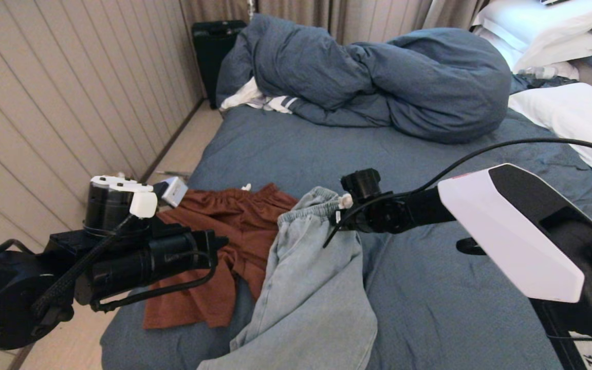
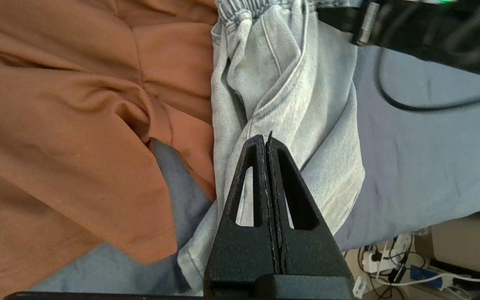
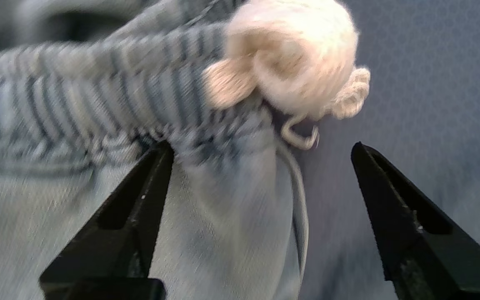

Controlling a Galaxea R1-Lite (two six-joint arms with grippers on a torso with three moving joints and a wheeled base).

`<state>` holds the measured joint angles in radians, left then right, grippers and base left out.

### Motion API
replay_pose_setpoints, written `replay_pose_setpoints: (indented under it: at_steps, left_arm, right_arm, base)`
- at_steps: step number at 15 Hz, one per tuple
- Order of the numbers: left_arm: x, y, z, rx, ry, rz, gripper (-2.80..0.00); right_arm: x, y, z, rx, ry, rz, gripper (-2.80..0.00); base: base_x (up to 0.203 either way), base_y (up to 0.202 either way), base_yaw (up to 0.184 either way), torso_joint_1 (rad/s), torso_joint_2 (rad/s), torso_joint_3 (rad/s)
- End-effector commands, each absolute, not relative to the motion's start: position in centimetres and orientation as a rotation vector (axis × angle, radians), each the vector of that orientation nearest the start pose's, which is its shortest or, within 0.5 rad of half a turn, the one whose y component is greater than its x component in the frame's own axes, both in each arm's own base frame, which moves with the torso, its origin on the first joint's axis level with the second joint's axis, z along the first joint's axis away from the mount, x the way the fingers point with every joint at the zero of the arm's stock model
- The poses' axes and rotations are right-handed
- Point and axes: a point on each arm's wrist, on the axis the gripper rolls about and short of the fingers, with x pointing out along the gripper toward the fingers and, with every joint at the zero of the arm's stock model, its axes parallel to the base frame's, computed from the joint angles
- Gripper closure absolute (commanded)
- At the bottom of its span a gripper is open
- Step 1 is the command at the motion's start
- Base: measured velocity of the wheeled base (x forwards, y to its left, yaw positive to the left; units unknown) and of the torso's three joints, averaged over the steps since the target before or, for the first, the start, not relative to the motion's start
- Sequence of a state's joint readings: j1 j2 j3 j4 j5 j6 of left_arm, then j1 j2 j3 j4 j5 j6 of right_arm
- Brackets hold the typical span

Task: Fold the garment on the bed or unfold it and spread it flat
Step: Fold the blue shorts

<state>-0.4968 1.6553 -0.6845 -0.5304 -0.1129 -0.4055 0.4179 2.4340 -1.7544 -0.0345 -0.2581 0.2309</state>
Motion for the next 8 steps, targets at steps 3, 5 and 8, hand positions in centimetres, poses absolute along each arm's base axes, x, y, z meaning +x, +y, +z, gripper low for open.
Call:
replay_pose_setpoints:
  at_steps: [3, 5, 8]
  left_arm:
    - [24.50, -13.58, 15.11, -0.302, 0.561, -0.501, 0.00]
    - [24.52, -13.60, 15.06, -0.301, 0.563, -0.502, 0.00]
    - [24.48, -13.57, 15.07, -0.301, 0.563, -0.502, 0.00]
  right_arm:
    - [46.83, 20.81, 5.52, 0.000, 0.620, 0.061, -2.80]
    - [46.98, 21.06, 5.59, -0.001, 0.612, 0.063, 0.00]
    - [47.10, 21.14, 4.69, -0.005, 0.624, 0.061, 0.00]
  base:
    - [0.000, 0.000, 0.000, 0.000, 0.00, 0.000]
    - [0.000, 0.000, 0.000, 0.000, 0.00, 0.000]
    - [0.000, 0.000, 0.000, 0.000, 0.00, 0.000]
